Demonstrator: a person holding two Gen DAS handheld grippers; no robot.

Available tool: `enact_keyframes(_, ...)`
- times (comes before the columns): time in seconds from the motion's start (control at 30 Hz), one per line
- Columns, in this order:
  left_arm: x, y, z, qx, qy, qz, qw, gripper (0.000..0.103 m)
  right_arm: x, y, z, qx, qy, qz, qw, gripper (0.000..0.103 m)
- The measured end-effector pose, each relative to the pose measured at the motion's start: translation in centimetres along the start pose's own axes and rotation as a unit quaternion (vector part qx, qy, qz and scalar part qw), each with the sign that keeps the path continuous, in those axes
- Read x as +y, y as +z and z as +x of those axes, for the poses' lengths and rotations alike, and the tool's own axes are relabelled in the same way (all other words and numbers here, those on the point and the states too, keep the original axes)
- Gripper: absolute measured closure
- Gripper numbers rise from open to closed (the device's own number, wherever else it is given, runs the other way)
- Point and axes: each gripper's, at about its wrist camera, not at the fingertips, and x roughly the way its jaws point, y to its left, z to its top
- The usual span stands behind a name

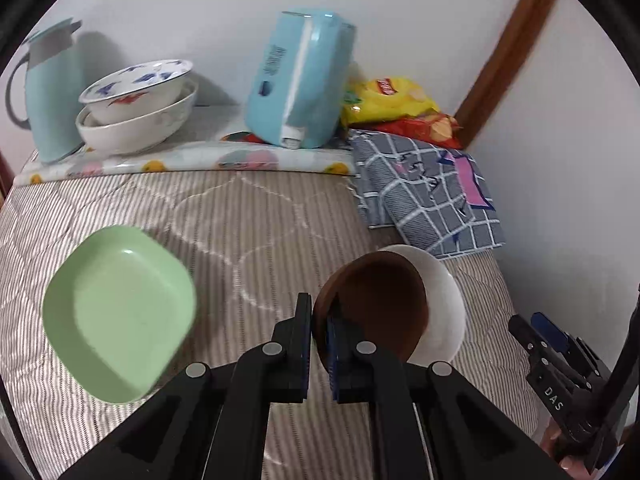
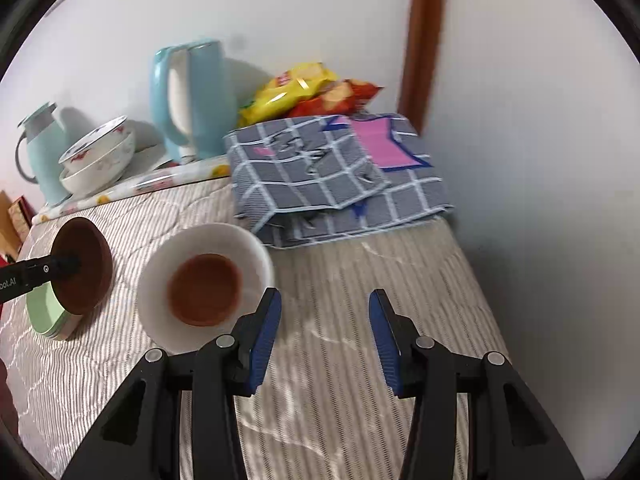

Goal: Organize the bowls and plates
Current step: 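Lower the dark brown bowl with the left tool into the white bowl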

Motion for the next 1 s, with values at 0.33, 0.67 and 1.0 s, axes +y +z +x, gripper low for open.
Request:
enact_keyframes(0.33,-4.2,0.2,3.1,0.024,0.003,0.028,0.9993,0.096,-5.2,-2.6,-0.2,0.008,-0.020,0.042,0.999,0.058)
enact_keyframes(0.67,-5.6,0.7,6.7,0.050,0.015,0.033,0.9981,0.096,-6.7,-3.4,0.6,0.012,-0.009,0.059,0.998,0.058)
enact_keyframes(1.0,-5.7,0.5,8.2,0.069,0.014,0.029,0.9971,0.095,-6.8,-3.4,1.6,0.020,-0.003,0.063,0.998,0.058)
